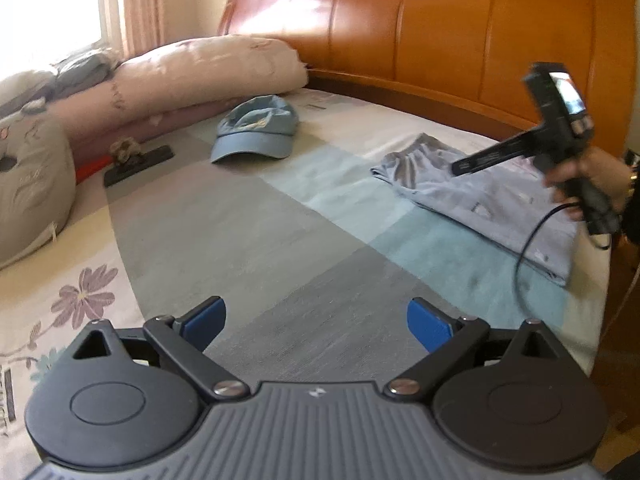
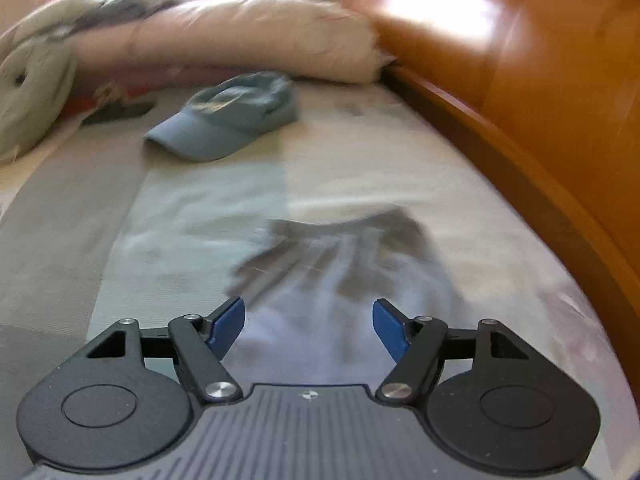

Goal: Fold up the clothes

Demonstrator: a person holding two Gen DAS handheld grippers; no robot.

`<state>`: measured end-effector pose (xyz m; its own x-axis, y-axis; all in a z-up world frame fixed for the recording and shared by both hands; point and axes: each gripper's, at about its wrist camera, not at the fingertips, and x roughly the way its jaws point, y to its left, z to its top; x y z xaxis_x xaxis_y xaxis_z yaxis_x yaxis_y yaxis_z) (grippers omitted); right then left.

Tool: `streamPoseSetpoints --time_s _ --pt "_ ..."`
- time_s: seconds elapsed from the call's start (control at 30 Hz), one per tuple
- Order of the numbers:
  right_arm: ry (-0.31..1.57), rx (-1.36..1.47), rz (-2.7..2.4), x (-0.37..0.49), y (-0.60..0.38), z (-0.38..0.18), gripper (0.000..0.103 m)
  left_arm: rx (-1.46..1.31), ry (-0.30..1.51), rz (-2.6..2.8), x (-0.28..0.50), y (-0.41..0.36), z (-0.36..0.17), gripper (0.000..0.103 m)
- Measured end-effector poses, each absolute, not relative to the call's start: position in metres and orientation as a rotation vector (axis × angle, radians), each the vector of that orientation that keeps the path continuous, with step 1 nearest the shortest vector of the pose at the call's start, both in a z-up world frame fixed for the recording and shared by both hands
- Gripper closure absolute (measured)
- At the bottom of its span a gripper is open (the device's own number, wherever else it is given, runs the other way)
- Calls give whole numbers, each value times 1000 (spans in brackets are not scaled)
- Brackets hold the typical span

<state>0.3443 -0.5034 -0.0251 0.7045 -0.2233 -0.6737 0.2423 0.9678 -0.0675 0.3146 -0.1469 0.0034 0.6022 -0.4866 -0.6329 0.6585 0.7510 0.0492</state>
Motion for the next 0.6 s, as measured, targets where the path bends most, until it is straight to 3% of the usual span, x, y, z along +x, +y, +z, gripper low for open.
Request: streamPoseSetpoints --time_s 0.27,0.6 --pt "794 260 -473 269 -589 -61 25 299 680 -689 315 -137 -6 3" --pt "724 219 -427 237 -528 -39 22 287 700 -685 318 -151 -5 3"
